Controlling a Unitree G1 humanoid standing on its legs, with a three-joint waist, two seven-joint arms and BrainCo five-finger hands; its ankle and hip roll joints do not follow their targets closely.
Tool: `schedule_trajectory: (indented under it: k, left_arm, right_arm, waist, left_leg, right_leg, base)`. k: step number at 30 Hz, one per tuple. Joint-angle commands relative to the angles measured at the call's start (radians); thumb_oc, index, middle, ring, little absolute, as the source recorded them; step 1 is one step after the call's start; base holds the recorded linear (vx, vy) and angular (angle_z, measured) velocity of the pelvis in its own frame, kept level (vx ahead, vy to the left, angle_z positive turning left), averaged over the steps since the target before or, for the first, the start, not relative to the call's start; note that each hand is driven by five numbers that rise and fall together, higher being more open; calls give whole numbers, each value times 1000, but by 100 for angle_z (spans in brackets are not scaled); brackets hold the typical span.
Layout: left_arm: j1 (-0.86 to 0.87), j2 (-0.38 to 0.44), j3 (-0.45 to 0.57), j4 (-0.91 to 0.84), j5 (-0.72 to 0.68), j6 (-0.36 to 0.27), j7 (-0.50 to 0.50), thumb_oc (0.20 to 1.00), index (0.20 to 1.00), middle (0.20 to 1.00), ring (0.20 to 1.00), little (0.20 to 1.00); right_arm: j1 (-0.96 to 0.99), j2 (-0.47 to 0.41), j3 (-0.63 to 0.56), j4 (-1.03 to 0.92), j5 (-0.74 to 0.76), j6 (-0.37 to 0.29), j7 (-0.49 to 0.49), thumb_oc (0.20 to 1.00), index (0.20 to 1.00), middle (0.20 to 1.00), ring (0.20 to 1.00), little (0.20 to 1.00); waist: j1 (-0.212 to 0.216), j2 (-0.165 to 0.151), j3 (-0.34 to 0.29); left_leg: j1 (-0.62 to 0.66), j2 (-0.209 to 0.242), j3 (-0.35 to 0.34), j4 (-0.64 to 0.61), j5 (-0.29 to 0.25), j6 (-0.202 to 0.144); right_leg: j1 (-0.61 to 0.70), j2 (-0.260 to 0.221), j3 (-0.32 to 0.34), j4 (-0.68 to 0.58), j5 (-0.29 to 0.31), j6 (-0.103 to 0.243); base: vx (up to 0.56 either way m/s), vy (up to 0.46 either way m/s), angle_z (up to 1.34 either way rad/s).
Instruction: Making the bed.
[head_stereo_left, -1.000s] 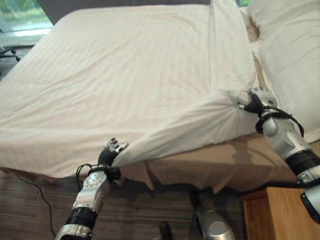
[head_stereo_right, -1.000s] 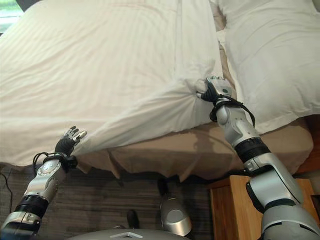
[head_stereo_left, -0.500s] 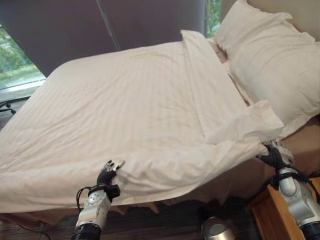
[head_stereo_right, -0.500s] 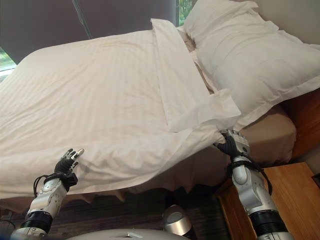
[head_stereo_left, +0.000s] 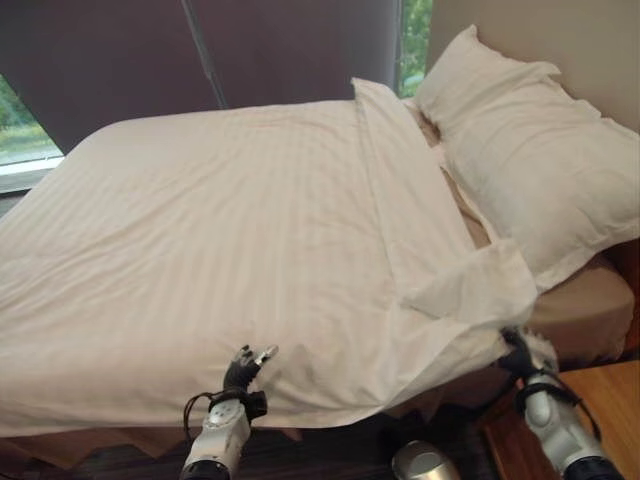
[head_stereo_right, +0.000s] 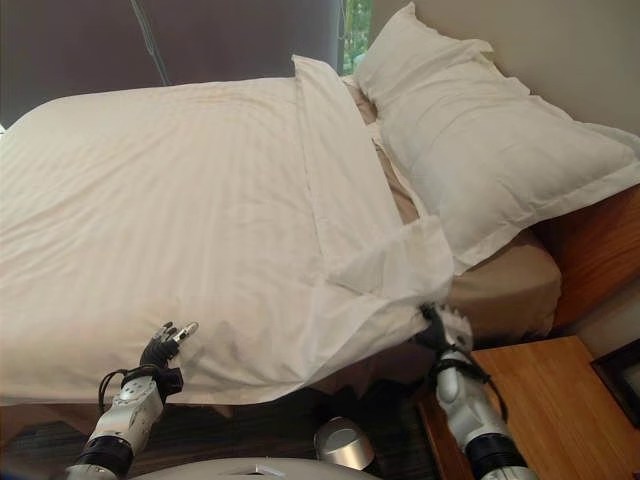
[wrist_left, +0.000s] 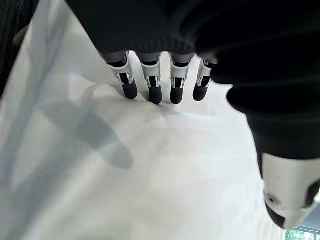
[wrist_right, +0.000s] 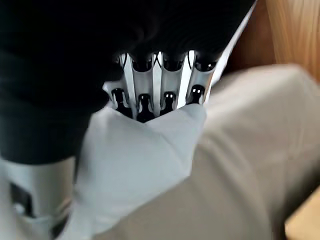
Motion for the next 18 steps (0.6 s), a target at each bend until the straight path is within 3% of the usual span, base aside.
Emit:
schedule_trajectory:
  k: [1,4,7,12,18]
  left_arm:
    - [-41,-6,1,11,-6,-53,27,1000,1000,1000,1000,1000]
    - [-69,-24,-54,19,-23,-52,23,1000,1000,1000,1000,1000]
    - [-64,-20,-73,11,-41,-48,15,1000,1000,1000,1000,1000]
    - [-57,0,-62,5,-60,-45,8,1000,1000,1000,1000,1000]
    - [-48,21,-46,14,-58,-43,4,1000,1000,1000,1000,1000]
  right_arm:
    - [180,-20,96,208,36,115,68,1000,1000,1000,1000,1000]
    - [177,60,85,500,112,204,150,1000,1000,1000,1000,1000]
    - [182,62,34,571,172,235,163,1000,1000,1000,1000,1000]
    - [177,0,-73,604,255,265,125,1000,1000,1000,1000,1000]
    - [156,-72,-127,543,297,231,72,1000,1000,1000,1000,1000]
  waist:
    - [-58,-7,6]
    - [-48,-14,5]
    - [-46,-13,3]
    - [-42,-14,-5]
    - [-35,-21,-10]
  left_leg:
    - [61,-9,-81,13,-79,-6]
    - [62,-11,-90,13,-83,-4]
    - [63,-10,-93,13,-85,-2]
    - [63,-9,-90,13,-84,-1]
    - [61,-8,-89,13,-79,-1]
  right_leg:
    - [-257,-57,25,94,181,109]
    - [-249,-66,18,89,181,108]
    - [-245,-68,16,89,184,110]
    - [-242,-70,12,83,191,111]
    - [-243,-67,14,81,198,111]
  base:
    - [-34,7,2]
    - [-40,11,10]
    - [-10,7,14]
    - [-3,2,2]
    - [0,0,0]
